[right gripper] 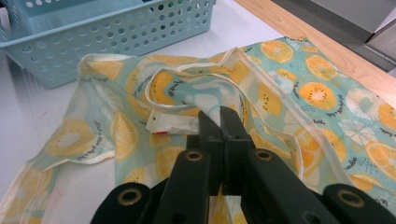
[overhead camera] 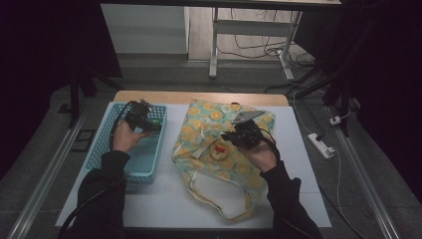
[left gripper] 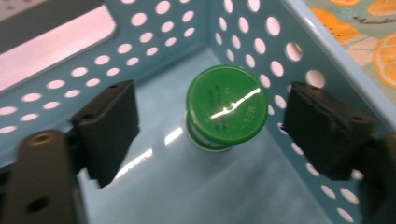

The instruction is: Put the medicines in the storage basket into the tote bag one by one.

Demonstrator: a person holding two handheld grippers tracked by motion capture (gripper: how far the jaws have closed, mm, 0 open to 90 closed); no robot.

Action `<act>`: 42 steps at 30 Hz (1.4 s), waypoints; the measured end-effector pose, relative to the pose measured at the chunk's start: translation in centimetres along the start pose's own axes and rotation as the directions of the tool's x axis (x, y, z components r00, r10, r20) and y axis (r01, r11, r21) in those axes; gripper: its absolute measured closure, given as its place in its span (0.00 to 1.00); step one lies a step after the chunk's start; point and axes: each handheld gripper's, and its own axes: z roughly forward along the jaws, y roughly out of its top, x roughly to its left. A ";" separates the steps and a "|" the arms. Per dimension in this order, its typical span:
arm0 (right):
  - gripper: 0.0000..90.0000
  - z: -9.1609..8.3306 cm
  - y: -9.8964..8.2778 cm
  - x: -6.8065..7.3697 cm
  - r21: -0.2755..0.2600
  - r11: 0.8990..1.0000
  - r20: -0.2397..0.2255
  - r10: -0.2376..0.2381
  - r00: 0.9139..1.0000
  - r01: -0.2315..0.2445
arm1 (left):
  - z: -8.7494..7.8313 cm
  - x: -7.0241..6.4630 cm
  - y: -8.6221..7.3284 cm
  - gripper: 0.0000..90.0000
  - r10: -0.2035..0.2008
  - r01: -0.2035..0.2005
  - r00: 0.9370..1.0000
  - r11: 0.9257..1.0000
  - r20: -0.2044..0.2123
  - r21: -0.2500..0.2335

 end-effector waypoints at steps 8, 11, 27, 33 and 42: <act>0.99 0.0 0.0 0.0 -0.001 1.000 0.000 0.000 1.000 0.000 | 0.7 0.1 0.3 0.48 -0.007 0.006 0.999 0.999 0.036 0.034; 0.99 0.0 0.0 0.0 0.000 1.000 0.000 0.000 1.000 0.000 | 0.8 0.0 0.3 0.56 -0.008 0.006 0.999 0.999 0.050 0.041; 0.99 0.0 0.0 0.0 -0.003 1.000 0.001 -0.002 1.000 0.002 | -1.5 -0.2 0.5 0.58 -0.026 0.026 0.999 1.000 0.032 0.001; 0.99 0.0 0.0 0.1 -0.007 1.000 0.001 -0.003 1.000 0.003 | -3.2 -0.7 0.6 0.58 -0.001 0.002 0.999 1.000 0.041 -0.021; 0.99 0.0 0.1 0.1 -0.007 1.000 0.001 -0.002 1.000 0.002 | -5.7 -1.9 0.4 0.58 0.042 -0.039 0.997 0.997 0.065 -0.059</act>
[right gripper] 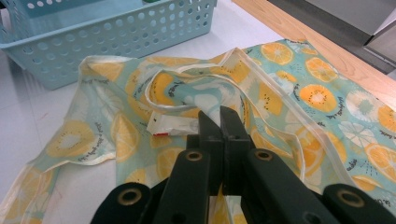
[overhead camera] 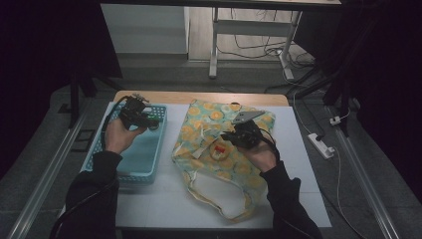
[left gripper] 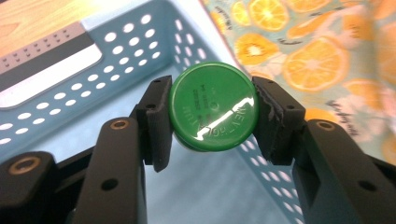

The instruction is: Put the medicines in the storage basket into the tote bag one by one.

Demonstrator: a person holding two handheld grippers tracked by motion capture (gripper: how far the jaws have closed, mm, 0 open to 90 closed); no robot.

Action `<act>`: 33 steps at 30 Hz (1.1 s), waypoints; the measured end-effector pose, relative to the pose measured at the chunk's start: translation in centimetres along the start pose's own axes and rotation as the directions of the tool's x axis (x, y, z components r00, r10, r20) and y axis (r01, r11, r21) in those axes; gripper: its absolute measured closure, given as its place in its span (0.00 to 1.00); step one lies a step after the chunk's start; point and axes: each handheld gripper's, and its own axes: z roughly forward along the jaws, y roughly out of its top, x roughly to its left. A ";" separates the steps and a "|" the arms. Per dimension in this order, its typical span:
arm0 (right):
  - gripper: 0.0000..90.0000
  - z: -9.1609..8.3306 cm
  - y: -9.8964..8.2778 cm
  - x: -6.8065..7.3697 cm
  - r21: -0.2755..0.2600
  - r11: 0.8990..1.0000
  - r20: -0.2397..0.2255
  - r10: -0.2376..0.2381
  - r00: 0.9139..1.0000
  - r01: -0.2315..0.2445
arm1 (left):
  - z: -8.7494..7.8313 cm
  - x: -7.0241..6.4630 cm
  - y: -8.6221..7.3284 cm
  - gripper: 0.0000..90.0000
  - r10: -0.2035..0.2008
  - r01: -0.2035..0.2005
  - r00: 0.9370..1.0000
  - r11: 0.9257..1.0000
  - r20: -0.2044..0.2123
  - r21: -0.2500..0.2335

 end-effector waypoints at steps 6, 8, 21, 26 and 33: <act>0.99 0.1 0.0 0.1 0.001 1.000 0.000 -0.002 1.000 0.002 | -1.5 -1.4 -0.1 0.58 0.034 -0.034 0.999 0.999 0.024 -0.023; 0.99 0.1 0.0 0.1 0.001 1.000 0.000 -0.004 1.000 0.004 | -2.0 -1.9 -0.2 0.58 0.045 -0.044 0.998 0.999 0.035 -0.029; 0.99 0.1 0.0 0.1 -0.001 1.000 0.000 -0.005 1.000 0.005 | -3.7 -5.8 -0.6 0.58 0.123 -0.118 0.987 0.992 0.100 -0.053; 0.99 0.1 0.0 0.2 -0.001 1.000 0.001 -0.006 1.000 0.006 | -3.8 -7.3 -0.8 0.58 0.155 -0.149 0.980 0.987 0.128 -0.059; 0.99 0.1 0.0 0.2 -0.003 1.000 0.002 -0.008 1.000 0.008 | -3.3 -9.5 -0.8 0.58 0.205 -0.197 0.963 0.978 0.175 -0.062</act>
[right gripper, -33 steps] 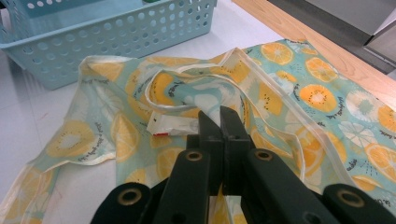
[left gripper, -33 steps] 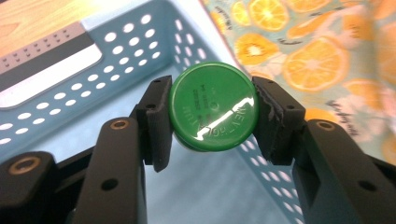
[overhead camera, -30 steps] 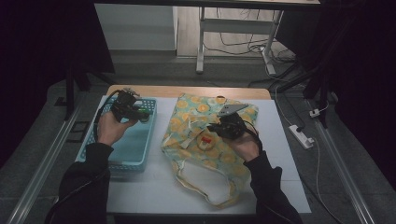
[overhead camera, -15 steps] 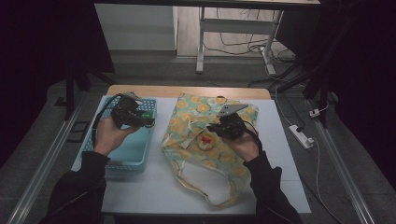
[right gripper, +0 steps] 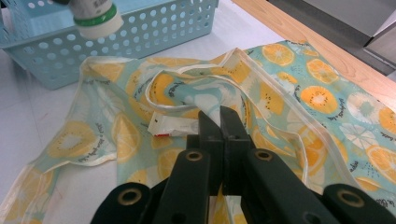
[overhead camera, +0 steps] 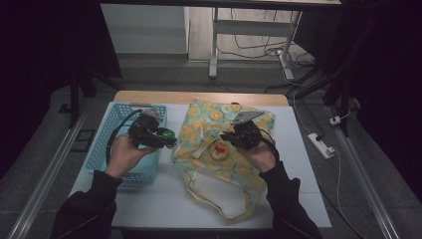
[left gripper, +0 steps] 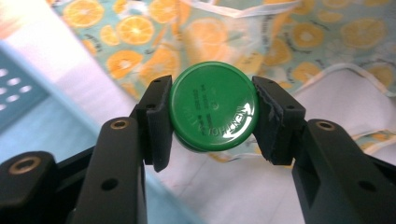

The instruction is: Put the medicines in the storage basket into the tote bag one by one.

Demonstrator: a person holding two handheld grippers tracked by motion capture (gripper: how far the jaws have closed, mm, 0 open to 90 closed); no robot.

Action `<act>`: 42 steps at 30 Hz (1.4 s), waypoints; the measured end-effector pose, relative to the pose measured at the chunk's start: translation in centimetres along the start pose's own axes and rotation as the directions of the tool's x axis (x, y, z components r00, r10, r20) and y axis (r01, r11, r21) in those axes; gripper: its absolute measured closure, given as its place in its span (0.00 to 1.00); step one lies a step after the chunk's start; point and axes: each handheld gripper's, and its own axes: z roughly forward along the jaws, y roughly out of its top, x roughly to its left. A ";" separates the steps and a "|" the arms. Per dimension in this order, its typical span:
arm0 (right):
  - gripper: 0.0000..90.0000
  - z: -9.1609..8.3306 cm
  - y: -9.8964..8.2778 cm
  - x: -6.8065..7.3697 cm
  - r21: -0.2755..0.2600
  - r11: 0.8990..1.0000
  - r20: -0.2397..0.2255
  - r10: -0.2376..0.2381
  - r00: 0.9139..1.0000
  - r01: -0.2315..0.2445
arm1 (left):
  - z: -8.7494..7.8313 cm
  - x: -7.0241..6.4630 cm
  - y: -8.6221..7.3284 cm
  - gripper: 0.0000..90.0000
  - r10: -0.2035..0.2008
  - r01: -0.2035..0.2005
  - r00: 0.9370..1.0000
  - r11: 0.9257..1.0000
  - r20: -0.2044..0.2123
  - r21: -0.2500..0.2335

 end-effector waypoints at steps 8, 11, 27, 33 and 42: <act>0.99 -0.1 0.0 0.0 -0.005 1.000 0.000 -0.001 1.000 0.001 | 1.3 -2.2 1.0 0.58 0.051 -0.051 0.997 0.999 0.054 0.001; 0.99 -0.1 0.0 0.0 -0.006 1.000 0.003 -0.001 1.000 0.001 | 1.9 -2.9 1.3 0.58 0.064 -0.064 0.995 0.998 0.070 0.002; 0.99 0.0 0.0 0.0 -0.008 1.000 0.003 0.000 1.000 0.000 | 5.3 -5.5 2.7 0.58 0.127 -0.131 0.984 0.991 0.127 0.022; 0.99 0.0 0.0 0.0 -0.006 1.000 0.003 -0.001 1.000 0.001 | 6.8 -6.1 3.3 0.58 0.141 -0.146 0.981 0.989 0.136 0.023; 0.99 0.0 0.0 0.0 -0.011 1.000 0.006 -0.001 1.000 0.001 | 8.7 -6.5 4.8 0.58 0.155 -0.159 0.980 0.987 0.121 0.022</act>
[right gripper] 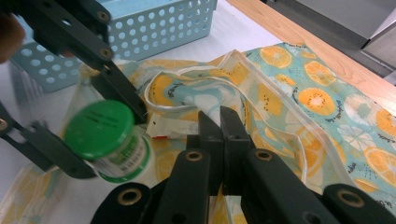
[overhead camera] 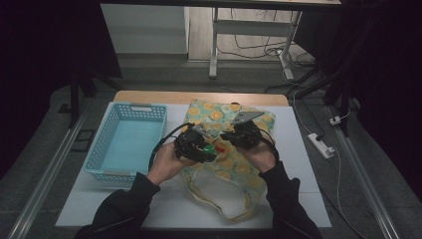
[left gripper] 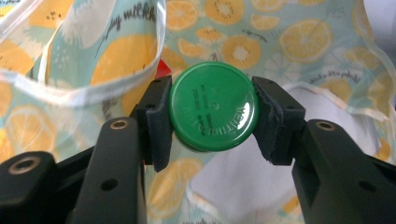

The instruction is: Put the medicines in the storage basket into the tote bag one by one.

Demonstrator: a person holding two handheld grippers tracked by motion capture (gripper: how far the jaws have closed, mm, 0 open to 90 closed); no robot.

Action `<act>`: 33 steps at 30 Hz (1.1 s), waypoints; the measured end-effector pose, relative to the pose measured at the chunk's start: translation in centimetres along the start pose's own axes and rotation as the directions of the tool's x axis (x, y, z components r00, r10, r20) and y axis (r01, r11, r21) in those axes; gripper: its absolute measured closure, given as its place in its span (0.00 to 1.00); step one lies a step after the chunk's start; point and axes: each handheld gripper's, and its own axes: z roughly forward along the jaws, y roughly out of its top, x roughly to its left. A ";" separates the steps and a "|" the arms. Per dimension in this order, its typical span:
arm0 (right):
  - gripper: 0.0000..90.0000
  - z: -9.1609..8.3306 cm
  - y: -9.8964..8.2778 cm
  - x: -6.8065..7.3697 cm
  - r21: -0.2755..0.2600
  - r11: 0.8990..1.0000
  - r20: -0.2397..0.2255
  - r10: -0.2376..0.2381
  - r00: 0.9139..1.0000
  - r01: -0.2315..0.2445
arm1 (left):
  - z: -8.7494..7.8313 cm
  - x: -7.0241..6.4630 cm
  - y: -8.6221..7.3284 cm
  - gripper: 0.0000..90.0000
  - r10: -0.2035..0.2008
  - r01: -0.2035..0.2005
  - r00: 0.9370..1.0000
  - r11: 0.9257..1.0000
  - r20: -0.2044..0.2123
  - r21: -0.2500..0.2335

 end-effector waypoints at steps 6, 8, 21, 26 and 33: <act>0.99 -0.1 0.0 0.0 -0.003 1.000 0.005 0.002 1.000 -0.002 | 1.2 0.5 1.0 0.58 -0.003 0.003 1.000 1.000 -0.027 0.007; 0.99 -0.1 0.0 -0.1 -0.003 1.000 0.007 0.002 1.000 -0.002 | 1.6 0.6 1.3 0.58 -0.006 0.006 0.999 1.000 -0.033 0.002; 0.99 0.1 -0.2 -0.3 -0.004 1.000 0.019 0.016 1.000 -0.016 | 3.4 2.0 2.2 0.58 -0.041 0.040 0.997 0.999 -0.067 -0.016; 0.99 0.3 -0.3 -0.4 0.000 1.000 0.024 0.018 1.000 -0.018 | 4.0 2.7 2.2 0.57 -0.067 0.065 0.995 0.997 -0.076 -0.029; 0.99 0.5 -0.5 -0.6 0.005 1.000 0.032 0.019 0.999 -0.020 | 4.9 3.5 2.4 0.57 -0.079 0.077 0.993 0.997 -0.088 -0.030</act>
